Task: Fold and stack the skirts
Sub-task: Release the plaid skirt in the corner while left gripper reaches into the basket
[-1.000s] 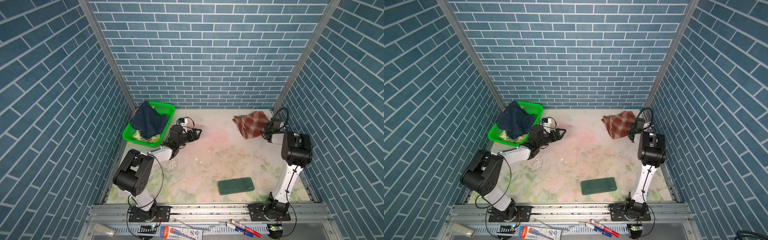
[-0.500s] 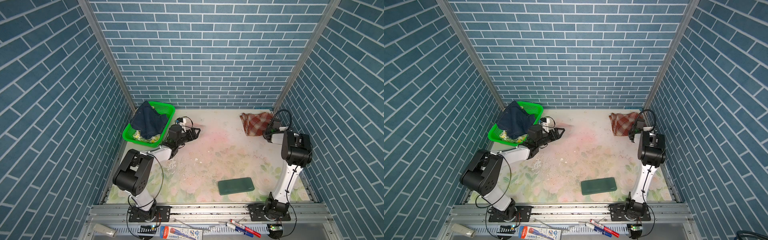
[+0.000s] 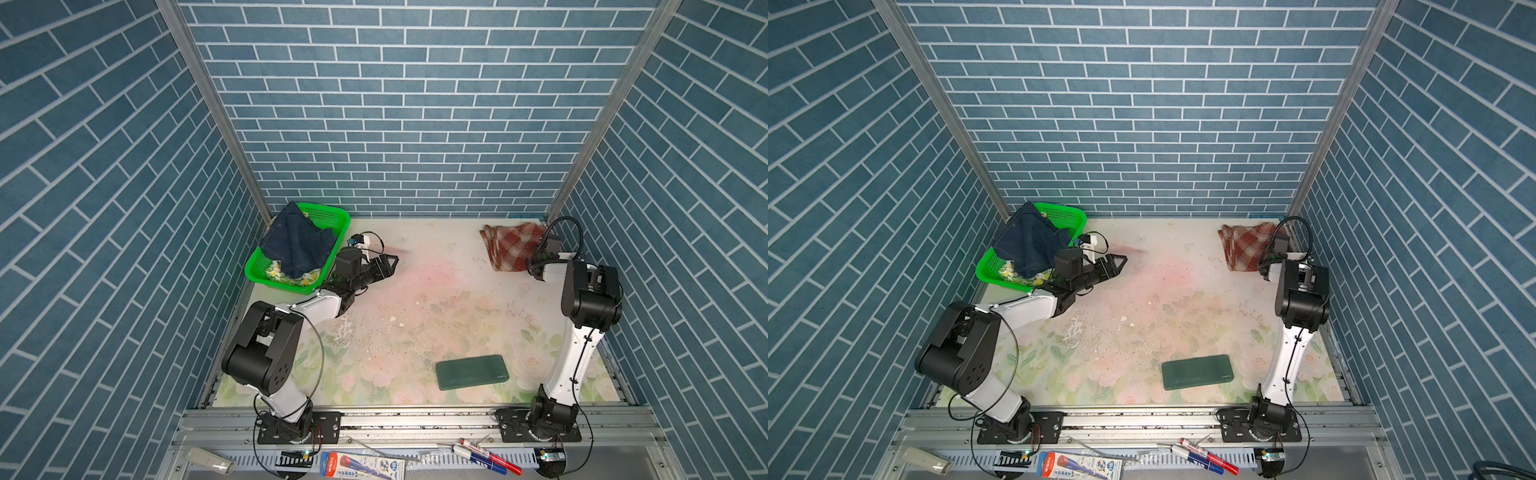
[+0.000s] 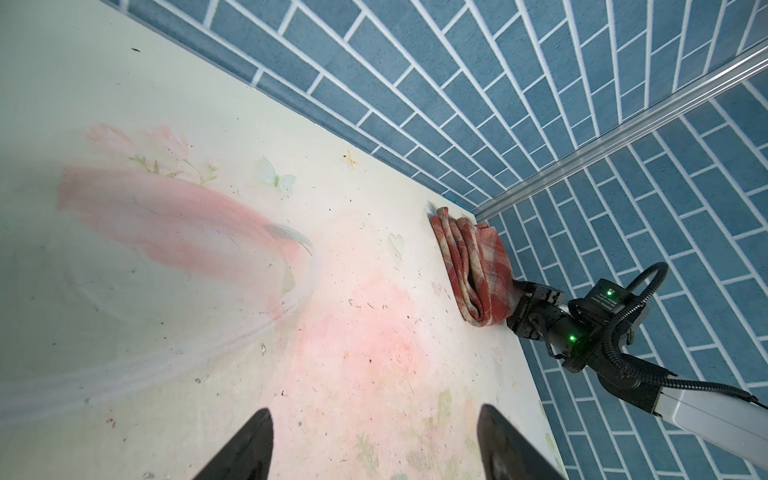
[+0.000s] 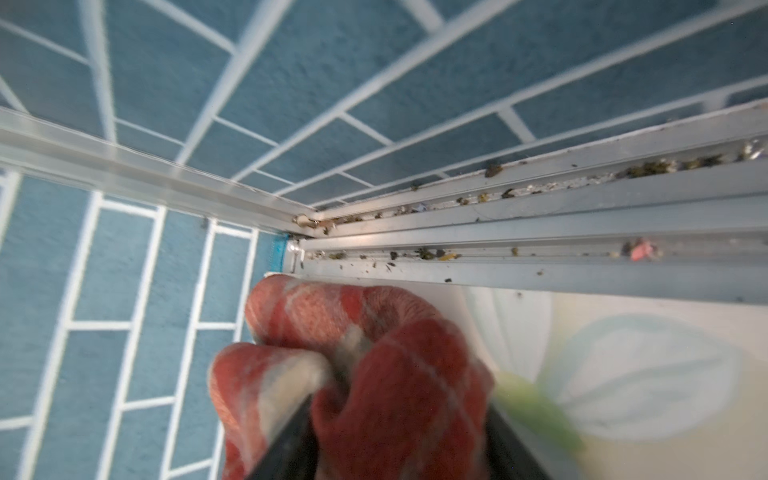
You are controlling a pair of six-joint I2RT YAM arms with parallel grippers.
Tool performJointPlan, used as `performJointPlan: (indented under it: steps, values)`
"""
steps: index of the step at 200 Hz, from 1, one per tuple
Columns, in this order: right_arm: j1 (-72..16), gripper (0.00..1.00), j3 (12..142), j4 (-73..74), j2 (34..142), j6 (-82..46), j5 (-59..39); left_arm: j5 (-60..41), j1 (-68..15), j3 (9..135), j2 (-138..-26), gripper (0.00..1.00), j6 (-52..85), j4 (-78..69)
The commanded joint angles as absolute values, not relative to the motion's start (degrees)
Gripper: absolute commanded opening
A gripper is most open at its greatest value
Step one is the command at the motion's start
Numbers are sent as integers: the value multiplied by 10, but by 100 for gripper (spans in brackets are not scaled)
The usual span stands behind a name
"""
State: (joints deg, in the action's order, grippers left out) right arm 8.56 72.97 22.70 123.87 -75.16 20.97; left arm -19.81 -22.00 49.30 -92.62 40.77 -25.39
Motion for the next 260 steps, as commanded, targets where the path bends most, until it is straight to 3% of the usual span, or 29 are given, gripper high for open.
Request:
performJointPlan:
  steps: [1,64,102,146,185,204,260]
  values:
    - [86,74,688,184,1187,-746,174,-168,-216,549,-884,79,347,-152]
    - [86,81,589,61,1105,-688,141,7,-198,669,-837,86,290,86]
    - [83,79,497,62,1017,-676,161,127,-143,806,-906,92,276,282]
    - [38,77,432,101,940,-585,192,224,-62,887,-974,92,234,352]
    - [-10,77,421,128,908,-485,178,236,-29,914,-1045,91,215,363]
    - [-40,76,399,139,879,-461,189,232,-18,926,-1080,84,211,353]
    - [-112,75,381,128,799,-412,181,204,11,967,-1168,79,218,348]
